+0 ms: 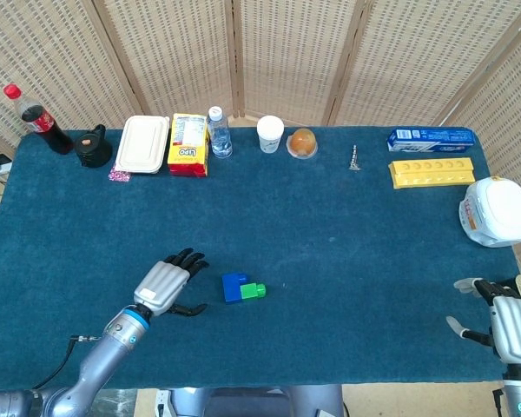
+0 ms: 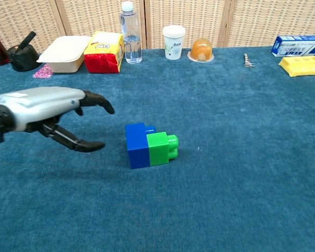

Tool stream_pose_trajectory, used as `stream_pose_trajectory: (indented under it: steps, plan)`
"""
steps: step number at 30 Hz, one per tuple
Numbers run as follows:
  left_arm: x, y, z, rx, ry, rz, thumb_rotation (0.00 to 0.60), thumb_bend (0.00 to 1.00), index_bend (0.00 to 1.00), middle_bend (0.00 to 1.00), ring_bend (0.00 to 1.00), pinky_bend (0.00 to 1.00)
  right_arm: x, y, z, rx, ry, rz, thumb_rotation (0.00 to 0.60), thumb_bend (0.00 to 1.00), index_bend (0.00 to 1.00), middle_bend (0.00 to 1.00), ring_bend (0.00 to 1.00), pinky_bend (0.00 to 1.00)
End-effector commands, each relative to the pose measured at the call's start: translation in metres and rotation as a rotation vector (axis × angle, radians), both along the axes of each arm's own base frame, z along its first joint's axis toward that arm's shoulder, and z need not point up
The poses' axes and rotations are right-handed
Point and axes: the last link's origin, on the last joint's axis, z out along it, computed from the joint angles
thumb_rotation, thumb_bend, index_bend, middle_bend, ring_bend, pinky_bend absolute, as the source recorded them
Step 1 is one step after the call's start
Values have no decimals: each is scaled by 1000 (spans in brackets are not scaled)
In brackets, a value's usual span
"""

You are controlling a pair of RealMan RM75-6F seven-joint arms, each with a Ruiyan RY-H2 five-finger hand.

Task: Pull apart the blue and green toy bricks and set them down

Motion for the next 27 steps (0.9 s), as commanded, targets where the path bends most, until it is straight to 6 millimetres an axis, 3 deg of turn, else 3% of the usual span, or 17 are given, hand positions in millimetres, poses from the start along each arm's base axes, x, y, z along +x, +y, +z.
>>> stream_pose_trajectory:
  steps: [1, 15, 20, 23, 27]
  plan:
    - [6, 2, -12, -21, 15, -10, 305, 283, 187, 154, 95, 250, -1, 1, 2, -5, 0, -2, 600, 214, 385, 438, 434, 378]
    - [29, 9, -41, -52, 12, -8, 302, 283, 186, 155, 98, 279, -5, 7, 8, -28, -1, -12, 600, 215, 385, 438, 433, 378]
    - [34, 13, -50, -52, 6, -5, 299, 333, 187, 163, 129, 314, -6, 9, 11, -39, -3, -18, 600, 215, 386, 438, 434, 378]
    - [37, 17, -56, -51, 10, -9, 302, 380, 241, 192, 160, 343, -6, 10, 12, -42, -4, -18, 600, 215, 386, 438, 434, 378]
    - [39, 20, -60, -47, 26, -22, 313, 415, 393, 237, 204, 379, -5, 10, 14, -47, -14, -17, 600, 214, 385, 438, 433, 378]
